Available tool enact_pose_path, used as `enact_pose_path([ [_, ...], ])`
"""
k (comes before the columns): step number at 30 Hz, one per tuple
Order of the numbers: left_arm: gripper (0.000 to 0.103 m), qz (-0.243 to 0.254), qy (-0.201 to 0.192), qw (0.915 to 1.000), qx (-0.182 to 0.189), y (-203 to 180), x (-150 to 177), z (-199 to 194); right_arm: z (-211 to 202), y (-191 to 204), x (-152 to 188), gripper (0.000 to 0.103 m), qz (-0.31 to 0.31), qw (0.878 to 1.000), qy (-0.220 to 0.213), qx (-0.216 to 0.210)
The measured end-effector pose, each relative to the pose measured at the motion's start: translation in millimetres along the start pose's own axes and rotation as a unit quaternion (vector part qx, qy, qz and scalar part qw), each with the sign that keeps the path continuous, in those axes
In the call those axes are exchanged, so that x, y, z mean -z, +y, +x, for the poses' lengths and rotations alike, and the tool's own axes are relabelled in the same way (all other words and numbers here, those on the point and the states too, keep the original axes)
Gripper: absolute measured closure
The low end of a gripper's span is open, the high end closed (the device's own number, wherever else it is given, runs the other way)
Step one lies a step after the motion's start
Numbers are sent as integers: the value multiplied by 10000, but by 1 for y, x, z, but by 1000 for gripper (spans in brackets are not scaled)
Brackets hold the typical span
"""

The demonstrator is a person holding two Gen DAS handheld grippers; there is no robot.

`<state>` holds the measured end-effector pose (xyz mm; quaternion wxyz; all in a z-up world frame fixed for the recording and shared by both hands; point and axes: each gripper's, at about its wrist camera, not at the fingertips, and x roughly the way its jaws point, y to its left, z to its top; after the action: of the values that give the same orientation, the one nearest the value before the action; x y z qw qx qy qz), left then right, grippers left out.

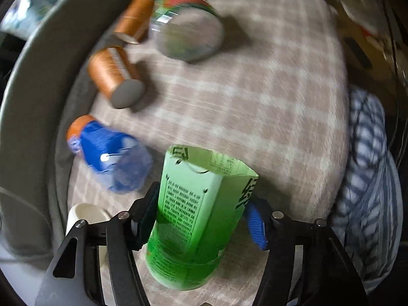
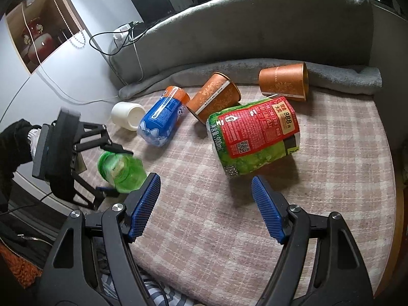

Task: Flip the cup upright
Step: 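Rotate the green cup upright with the left gripper and lower it to the table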

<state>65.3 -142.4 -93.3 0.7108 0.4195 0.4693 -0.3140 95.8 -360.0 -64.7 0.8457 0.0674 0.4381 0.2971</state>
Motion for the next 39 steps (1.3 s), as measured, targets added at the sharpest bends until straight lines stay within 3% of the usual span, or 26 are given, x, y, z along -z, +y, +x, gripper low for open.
enact_pose_path([
  [4, 46, -568, -545, 9969, -21, 15, 4, -14, 3, 6, 0, 26, 41, 9999, 2, -124],
  [8, 46, -1206, -1066, 9869, -16, 27, 12, -22, 6, 14, -1, 26, 6, 9999, 12, -155],
  [14, 47, -2107, -1738, 9619, 80, 41, 27, -32, 3, 25, -4, 26, -69, 9998, -109, -119],
  [20, 48, -2751, -2468, 9291, 166, 44, 33, -37, 3, 33, -6, 26, -54, 9997, -229, -112],
  [25, 48, -2908, -2719, 9173, 123, 42, 27, -36, 2, 37, -7, 26, -33, 9994, -301, -142],
  [30, 48, -2883, -2827, 9149, -40, 36, 25, -38, -2, 37, -6, 26, 52, 9989, -431, -163],
  [39, 48, -3212, -3025, 8974, -84, 37, 20, -36, -8, 33, -1, 26, 239, 9975, -658, -76],
])
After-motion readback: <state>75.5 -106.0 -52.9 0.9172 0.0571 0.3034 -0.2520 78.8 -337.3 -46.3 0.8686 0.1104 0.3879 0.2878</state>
